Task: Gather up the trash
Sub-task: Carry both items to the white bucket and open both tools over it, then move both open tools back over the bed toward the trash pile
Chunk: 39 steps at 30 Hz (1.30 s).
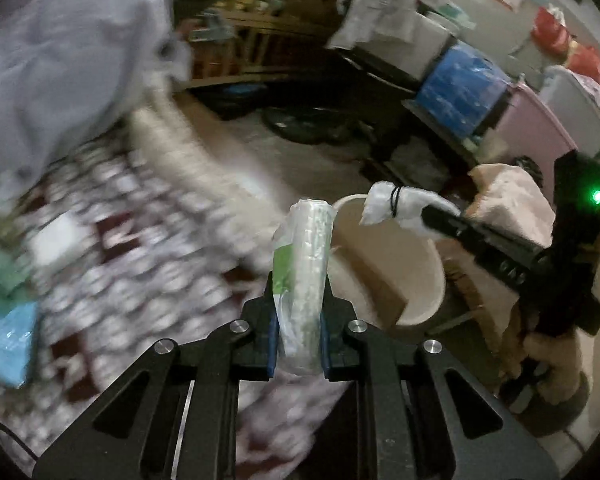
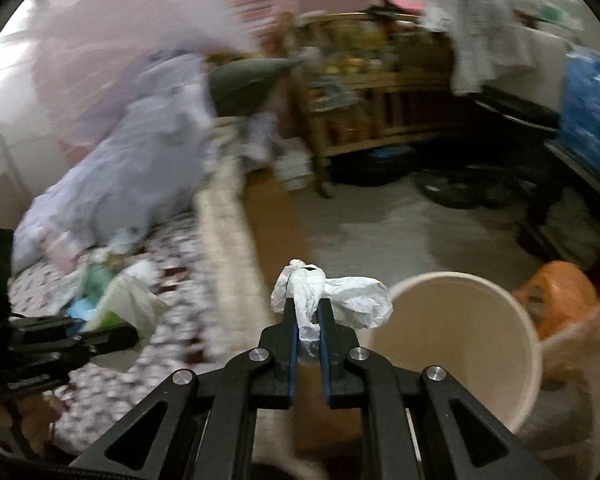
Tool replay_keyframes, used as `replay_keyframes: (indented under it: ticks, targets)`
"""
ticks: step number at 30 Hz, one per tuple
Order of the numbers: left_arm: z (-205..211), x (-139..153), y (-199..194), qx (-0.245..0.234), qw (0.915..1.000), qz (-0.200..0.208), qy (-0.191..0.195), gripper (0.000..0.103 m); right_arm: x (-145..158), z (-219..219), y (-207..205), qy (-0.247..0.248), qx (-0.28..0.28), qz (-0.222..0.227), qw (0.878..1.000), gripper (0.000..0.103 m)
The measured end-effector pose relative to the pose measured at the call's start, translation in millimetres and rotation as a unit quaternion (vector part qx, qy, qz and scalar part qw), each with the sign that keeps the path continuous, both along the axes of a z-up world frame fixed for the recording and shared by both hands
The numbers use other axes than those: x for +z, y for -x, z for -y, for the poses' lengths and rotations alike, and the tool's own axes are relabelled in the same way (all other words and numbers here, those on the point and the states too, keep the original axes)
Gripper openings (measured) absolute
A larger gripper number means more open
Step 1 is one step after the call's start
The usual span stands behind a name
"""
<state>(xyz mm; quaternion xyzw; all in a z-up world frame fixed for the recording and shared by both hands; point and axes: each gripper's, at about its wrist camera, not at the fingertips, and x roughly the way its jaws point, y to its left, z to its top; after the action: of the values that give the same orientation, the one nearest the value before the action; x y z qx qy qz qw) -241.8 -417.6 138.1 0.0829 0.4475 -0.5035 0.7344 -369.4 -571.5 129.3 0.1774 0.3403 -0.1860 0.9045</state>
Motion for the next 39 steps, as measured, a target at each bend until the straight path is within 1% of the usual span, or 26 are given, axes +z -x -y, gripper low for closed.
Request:
replay_keyframes:
  ticks: [3,7,11,13,14,15,16,17,18,19,20,23,26,30,33,35,39]
  targets:
    - [34,-3,7,-0.015,0.9998,-0.009,0.002,0.014,-9,33,17,-0.015,-0.038,-0.008,0.999,0.008]
    - [77,-8,13,-0.037,0.9989,-0.026,0.009,0.014,-21,64,37,-0.018,-0.076,-0.023,0.997,0.008]
    - [110,-13,19,-0.061,0.9962,-0.059,0.022,0.017,-33,88,52,-0.021,-0.113,-0.04,0.993,0.008]
    - [121,-14,22,-0.068,0.9953,-0.065,0.024,0.028,-39,96,58,-0.023,-0.133,-0.051,0.989,0.008]
    - [125,-15,23,-0.071,0.9946,-0.071,0.027,0.043,-41,99,61,-0.024,-0.138,-0.054,0.989,0.009]
    - [127,-16,23,-0.07,0.994,-0.078,0.033,0.055,-43,101,62,-0.028,-0.142,-0.055,0.988,0.009]
    - [126,-15,23,-0.066,0.9936,-0.082,0.039,0.057,-44,103,64,-0.032,-0.145,-0.054,0.988,0.01]
    - [127,-14,23,-0.063,0.9936,-0.083,0.043,0.057,-46,105,65,-0.038,-0.149,-0.052,0.987,0.018]
    - [126,-14,23,-0.062,0.9939,-0.081,0.042,0.057,-47,105,65,-0.042,-0.151,-0.05,0.986,0.035]
    - [125,-14,23,-0.061,0.9944,-0.077,0.039,0.057,-48,105,64,-0.045,-0.149,-0.049,0.987,0.042]
    - [122,-13,24,-0.058,0.9954,-0.069,0.034,0.058,-49,102,64,-0.045,-0.146,-0.047,0.987,0.047]
    - [109,-11,24,-0.03,0.9991,-0.027,0.013,0.057,-51,93,56,-0.043,-0.136,-0.052,0.988,0.047]
    - [92,-12,21,0.001,0.9999,0.01,-0.007,0.057,-53,82,46,-0.048,-0.124,-0.055,0.99,0.047]
    - [69,-15,16,0.043,0.9965,0.06,-0.039,0.058,-52,63,31,-0.046,-0.107,-0.059,0.991,0.047]
    - [49,-18,11,0.065,0.9928,0.087,-0.051,0.058,-47,45,19,-0.036,-0.092,-0.057,0.993,0.047]
    - [33,-19,6,0.081,0.9904,0.097,-0.057,0.058,-43,34,11,-0.035,-0.081,-0.053,0.995,0.047]
    - [1,-19,-4,0.115,0.9861,0.1,-0.065,0.058,-37,10,-7,-0.031,-0.058,-0.05,0.997,0.047]
